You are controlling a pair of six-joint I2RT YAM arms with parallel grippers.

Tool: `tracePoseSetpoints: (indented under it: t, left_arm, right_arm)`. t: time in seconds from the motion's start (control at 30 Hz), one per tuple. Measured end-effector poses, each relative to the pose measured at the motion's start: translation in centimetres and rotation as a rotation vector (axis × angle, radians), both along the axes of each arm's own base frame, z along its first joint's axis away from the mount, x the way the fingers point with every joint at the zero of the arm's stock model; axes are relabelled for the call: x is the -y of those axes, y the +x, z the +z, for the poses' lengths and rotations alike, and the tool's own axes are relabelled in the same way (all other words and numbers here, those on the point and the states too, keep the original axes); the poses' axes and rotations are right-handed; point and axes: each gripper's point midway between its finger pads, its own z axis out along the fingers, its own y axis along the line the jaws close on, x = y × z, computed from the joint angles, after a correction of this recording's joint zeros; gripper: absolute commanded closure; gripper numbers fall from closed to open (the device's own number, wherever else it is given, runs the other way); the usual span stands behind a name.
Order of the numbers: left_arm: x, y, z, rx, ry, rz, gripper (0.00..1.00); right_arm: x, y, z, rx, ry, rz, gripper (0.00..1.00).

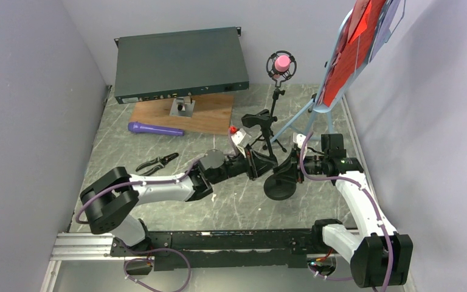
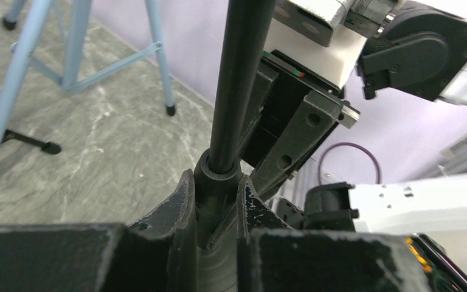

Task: Pack up the instrument practice props
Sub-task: Unscrew the knob on the microphone stand.

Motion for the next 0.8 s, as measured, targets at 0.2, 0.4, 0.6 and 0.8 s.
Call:
tracePoseSetpoints:
  t: [0.2, 0.4, 0.6, 0.8]
  left_arm:
    - [1.0, 0.2, 0.1, -0.107, 0.154, 0.308, 1.00]
    - [0.6, 0.0, 0.1, -0.128, 0.227, 0.428, 0.38]
    - [-0.6, -1.4, 0.0, -0.023, 0.212, 0.356, 0.03]
    - [-1.8, -3.5, 0.4, 0.102, 0.184, 0.223, 0.01]
  right_arm:
    - [0.3, -0.1, -0.3, -0.026, -0.009, -0.015, 1.00]
    - [0.1, -0.3, -0.2, -0.024, -0.002, -0.005, 1.00]
    - [-0.1, -0.3, 0.0, -0.008, 0.003, 0.009, 1.00]
    - [-0.1, -0.3, 0.0, -0.005, 0.005, 0.012, 1.00]
